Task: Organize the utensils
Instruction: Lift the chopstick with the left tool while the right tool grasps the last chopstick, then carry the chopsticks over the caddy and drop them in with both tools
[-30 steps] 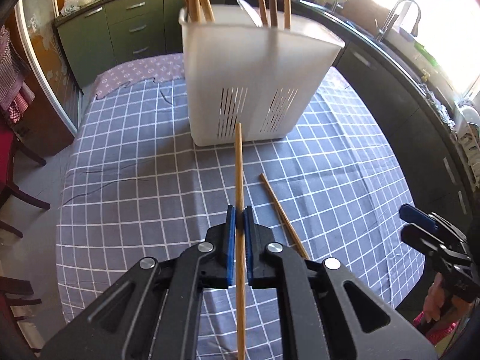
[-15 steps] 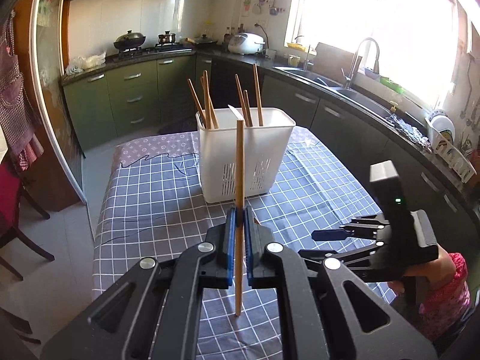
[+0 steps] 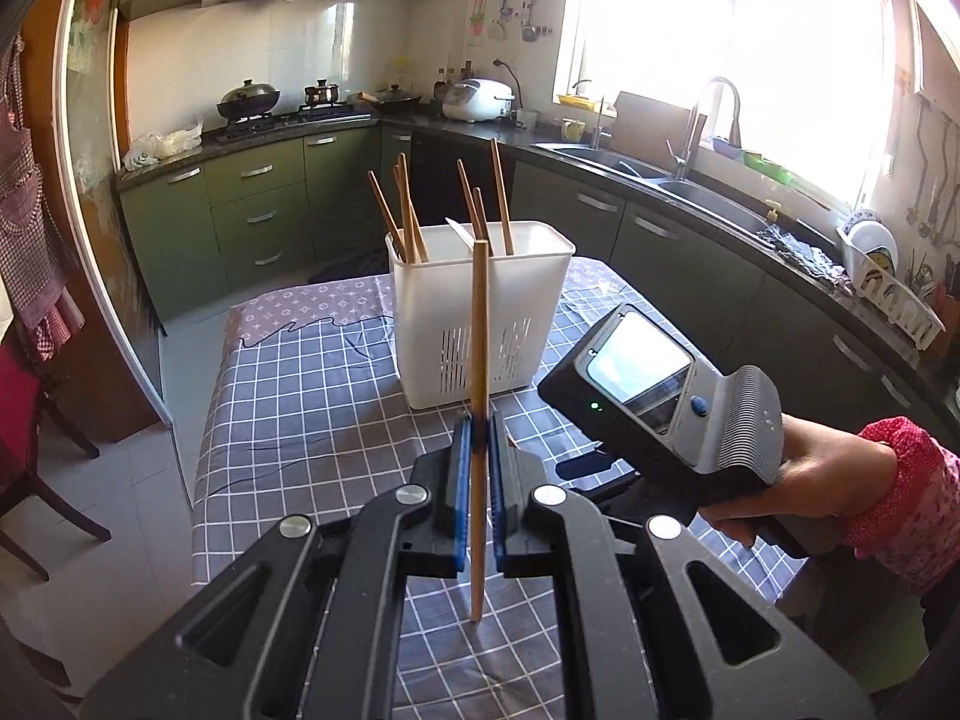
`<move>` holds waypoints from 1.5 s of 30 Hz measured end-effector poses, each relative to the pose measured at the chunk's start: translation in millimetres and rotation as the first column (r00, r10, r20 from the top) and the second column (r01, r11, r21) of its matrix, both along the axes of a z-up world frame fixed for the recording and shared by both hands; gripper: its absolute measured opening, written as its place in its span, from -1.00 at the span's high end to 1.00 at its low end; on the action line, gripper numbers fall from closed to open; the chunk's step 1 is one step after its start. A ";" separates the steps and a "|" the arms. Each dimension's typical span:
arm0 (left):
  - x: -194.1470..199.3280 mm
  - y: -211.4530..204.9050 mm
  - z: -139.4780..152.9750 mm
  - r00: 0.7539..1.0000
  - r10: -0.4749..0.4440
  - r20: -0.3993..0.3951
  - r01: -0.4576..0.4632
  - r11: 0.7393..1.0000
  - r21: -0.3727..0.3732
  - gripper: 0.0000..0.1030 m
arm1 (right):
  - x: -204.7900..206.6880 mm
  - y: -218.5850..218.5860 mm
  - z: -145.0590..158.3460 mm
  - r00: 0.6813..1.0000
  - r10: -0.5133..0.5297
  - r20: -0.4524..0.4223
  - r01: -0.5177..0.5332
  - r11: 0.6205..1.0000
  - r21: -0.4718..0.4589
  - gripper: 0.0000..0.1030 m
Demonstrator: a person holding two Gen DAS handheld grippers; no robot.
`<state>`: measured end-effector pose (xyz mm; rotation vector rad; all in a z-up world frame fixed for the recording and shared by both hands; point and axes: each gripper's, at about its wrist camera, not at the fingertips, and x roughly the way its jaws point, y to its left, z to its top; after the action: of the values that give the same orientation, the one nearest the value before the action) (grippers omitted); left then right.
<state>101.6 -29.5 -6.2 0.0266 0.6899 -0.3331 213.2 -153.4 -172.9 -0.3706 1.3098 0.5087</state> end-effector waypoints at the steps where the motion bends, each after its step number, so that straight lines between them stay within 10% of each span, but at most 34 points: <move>1: 0.5 -0.5 -0.7 1.000 -0.002 -0.001 0.002 1.000 0.001 0.89 | 0.1 1.4 -2.0 1.000 0.001 -0.010 -0.001 1.000 -0.007 0.43; 15: -0.2 -1.7 -2.4 1.000 -0.009 0.012 0.009 1.000 0.009 0.89 | 1.6 -10.4 5.5 0.999 -0.031 -0.017 0.032 0.997 0.065 0.87; 29: -7.6 0.3 -3.5 1.000 -0.015 0.024 0.015 1.000 0.017 0.89 | -97.8 -88.9 141.5 0.912 -0.153 0.380 0.022 0.945 0.326 0.87; 45: -14.3 -1.9 1.1 0.999 -0.024 0.043 0.024 1.000 0.021 0.89 | -130.4 -118.8 140.7 0.891 -0.230 0.392 0.052 0.909 0.414 0.87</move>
<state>87.3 -31.4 -5.1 0.0613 0.6507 -0.3476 82.8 -272.3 -32.3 -0.0392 0.7669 0.5145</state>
